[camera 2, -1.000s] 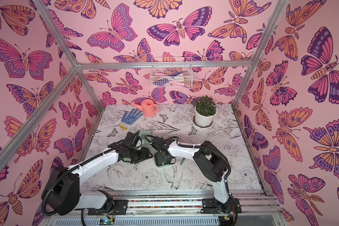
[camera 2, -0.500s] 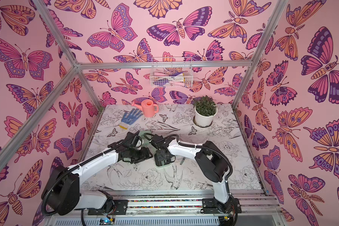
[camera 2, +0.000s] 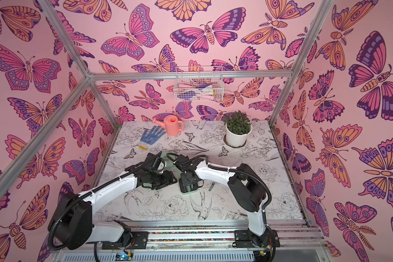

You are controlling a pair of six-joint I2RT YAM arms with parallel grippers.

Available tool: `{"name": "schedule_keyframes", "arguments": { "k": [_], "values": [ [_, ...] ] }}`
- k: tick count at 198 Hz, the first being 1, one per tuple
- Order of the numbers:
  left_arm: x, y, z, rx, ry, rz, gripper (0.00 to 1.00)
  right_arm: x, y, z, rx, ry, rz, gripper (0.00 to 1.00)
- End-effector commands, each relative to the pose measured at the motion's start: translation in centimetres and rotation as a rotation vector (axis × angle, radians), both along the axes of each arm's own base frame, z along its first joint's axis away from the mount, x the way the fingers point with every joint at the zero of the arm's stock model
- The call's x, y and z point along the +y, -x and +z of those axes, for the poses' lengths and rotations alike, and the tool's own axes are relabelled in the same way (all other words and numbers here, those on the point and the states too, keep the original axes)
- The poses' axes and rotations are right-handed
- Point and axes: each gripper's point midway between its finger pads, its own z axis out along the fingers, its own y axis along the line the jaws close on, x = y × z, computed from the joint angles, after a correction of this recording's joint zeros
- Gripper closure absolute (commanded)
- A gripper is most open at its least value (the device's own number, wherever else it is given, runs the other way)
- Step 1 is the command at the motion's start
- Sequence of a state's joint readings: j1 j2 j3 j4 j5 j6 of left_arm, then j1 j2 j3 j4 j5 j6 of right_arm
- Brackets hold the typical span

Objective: Organize nail clipper sets
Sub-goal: Adjust the nail clipper in the storage box.

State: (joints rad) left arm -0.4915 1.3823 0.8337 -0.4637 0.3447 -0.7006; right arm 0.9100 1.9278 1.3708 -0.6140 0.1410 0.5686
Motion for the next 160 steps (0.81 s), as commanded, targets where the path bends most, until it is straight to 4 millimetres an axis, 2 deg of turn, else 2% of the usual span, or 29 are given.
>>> {"name": "schedule_keyframes", "arguments": {
  "k": [1,66,160],
  "values": [
    [-0.1,0.2,0.2,-0.005,0.008,-0.004,0.34,-0.2,-0.8,0.4,-0.014,0.015,-0.004,0.87],
    [-0.1,0.2,0.1,-0.001,0.007,-0.005,0.34,-0.2,-1.1,-0.9,0.004,0.026,-0.001,0.88],
    [-0.1,0.2,0.0,0.003,0.003,-0.007,0.34,-0.2,-0.4,-3.1,0.051,0.028,-0.011,0.89]
  ]
}}
